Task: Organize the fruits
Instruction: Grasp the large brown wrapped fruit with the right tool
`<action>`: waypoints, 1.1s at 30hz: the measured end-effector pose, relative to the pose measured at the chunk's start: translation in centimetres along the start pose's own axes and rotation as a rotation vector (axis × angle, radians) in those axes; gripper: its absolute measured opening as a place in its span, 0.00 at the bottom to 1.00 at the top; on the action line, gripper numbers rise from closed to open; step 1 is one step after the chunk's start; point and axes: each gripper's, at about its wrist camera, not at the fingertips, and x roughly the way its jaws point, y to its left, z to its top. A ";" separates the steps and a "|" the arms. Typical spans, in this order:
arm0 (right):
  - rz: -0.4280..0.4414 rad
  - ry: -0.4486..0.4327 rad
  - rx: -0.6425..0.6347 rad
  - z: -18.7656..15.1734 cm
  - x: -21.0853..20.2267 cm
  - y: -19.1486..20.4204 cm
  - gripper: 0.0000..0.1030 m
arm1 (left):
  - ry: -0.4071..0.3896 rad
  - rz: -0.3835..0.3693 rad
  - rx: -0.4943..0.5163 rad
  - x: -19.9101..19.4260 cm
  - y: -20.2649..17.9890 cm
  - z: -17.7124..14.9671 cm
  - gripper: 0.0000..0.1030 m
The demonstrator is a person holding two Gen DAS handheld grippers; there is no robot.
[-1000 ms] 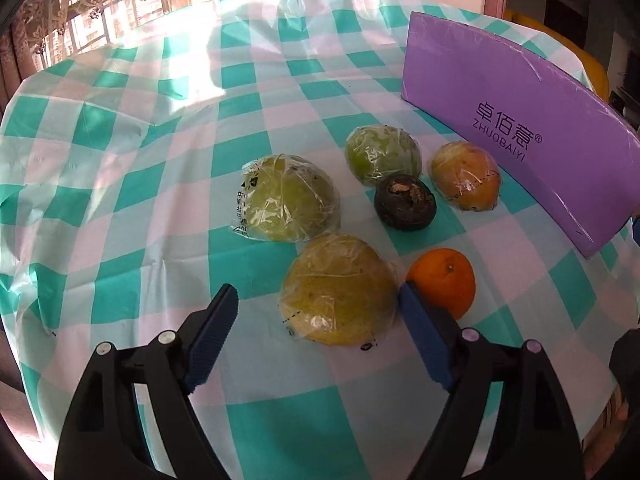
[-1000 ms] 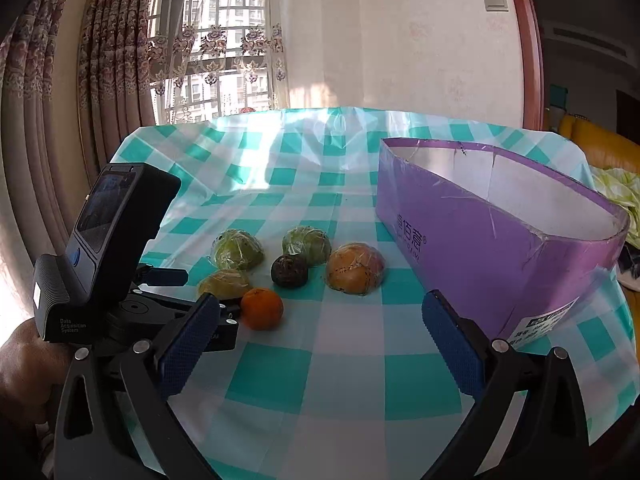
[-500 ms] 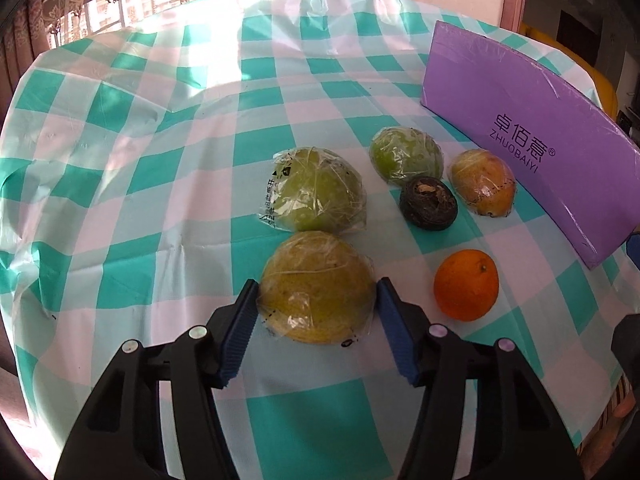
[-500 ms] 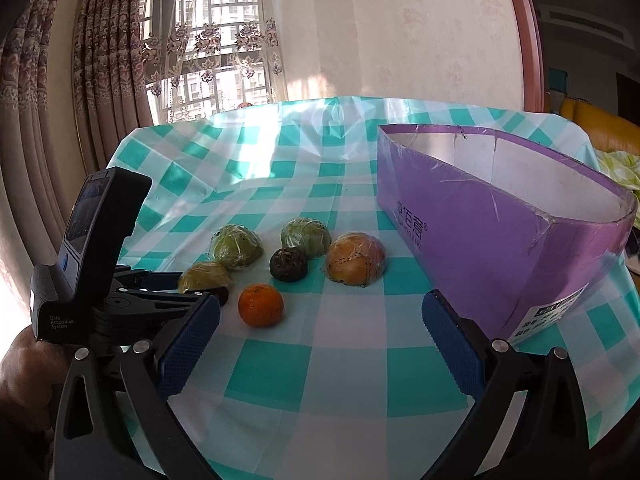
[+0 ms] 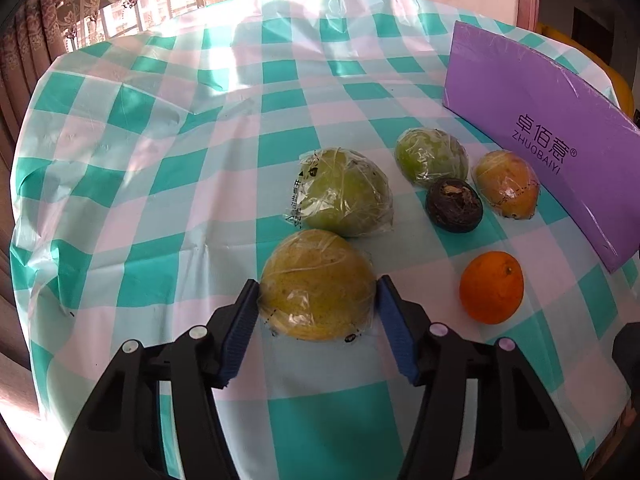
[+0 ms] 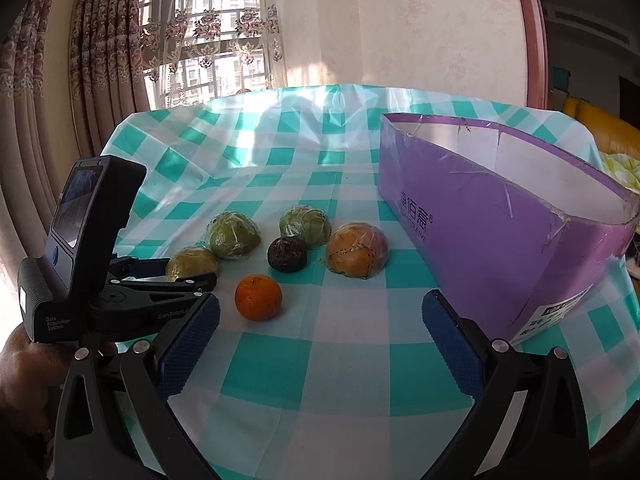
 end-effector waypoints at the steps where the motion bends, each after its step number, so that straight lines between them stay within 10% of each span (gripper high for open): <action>1: -0.001 0.011 0.005 0.1 0.2 0.0 0.95 | -0.009 0.011 0.000 -0.1 -0.1 -0.1 0.57; 16: -0.092 0.236 0.187 3.4 7.5 -1.8 0.81 | -0.120 -0.014 -0.164 -1.8 3.2 -0.4 0.57; 33: -0.171 0.369 0.079 5.0 13.2 -1.5 0.64 | -0.143 -0.037 -0.196 -2.3 3.9 -0.7 0.56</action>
